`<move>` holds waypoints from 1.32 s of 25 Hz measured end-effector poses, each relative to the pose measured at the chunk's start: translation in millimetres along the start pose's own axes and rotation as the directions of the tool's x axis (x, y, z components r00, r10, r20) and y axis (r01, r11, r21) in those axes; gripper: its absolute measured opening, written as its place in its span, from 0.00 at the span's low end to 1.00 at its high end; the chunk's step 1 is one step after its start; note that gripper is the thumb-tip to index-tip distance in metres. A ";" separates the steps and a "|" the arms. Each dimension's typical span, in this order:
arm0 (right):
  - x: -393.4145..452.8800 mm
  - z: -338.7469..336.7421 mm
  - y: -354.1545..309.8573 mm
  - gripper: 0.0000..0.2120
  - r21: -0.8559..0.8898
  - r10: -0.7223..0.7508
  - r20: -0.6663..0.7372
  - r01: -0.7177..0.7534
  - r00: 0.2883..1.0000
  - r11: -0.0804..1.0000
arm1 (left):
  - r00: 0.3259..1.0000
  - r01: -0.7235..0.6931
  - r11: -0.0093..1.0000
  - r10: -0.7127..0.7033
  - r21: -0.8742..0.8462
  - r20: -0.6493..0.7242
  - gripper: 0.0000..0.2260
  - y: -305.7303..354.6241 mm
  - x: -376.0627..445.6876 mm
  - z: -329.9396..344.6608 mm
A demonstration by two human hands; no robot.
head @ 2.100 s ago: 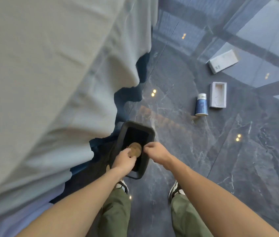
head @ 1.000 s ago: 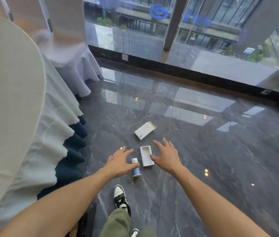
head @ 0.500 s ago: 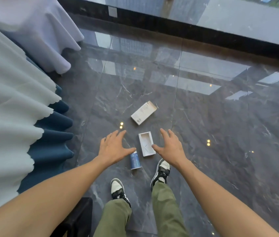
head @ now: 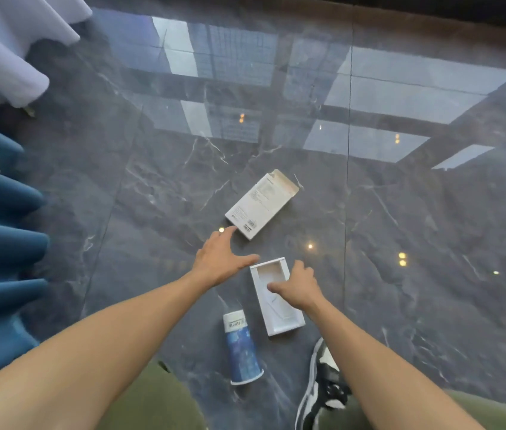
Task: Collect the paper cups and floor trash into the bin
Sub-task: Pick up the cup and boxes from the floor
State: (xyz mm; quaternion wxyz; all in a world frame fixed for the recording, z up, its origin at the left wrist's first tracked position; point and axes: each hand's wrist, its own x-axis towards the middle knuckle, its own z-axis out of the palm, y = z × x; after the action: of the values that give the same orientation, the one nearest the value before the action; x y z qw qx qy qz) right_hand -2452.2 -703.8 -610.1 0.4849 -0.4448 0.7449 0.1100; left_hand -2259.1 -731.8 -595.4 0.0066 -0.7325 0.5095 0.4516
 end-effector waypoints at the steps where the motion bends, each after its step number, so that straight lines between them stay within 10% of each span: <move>1: 27.0 13.6 9.3 0.38 -0.032 0.018 -0.026 -0.018 1.000 0.999 | 1.000 -0.006 1.000 0.006 -0.001 -0.005 0.44 -7.7 27.7 16.1; 14: 132.5 107.5 107.1 0.07 -0.200 -0.007 -0.252 -0.044 0.968 0.979 | 0.967 0.014 0.990 0.023 0.144 -0.254 0.53 -44.2 203.5 99.0; 27: 101.2 62.2 55.5 0.10 0.341 0.051 -0.299 0.056 0.953 0.938 | 0.989 0.082 0.968 -0.108 -0.237 -0.100 0.31 -86.9 119.4 81.4; 33: 81.8 66.9 17.5 0.11 0.349 -0.052 -0.385 0.197 0.922 0.916 | 0.995 0.071 0.775 -0.009 -0.628 0.102 0.17 -68.5 78.5 62.1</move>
State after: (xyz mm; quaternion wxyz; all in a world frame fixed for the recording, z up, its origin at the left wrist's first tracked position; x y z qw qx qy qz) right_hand -2434.7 -699.3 -715.7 0.4201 -0.4020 0.7989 -0.1538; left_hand -2242.5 -727.8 -715.5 -0.2056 -0.6811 0.3124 0.6295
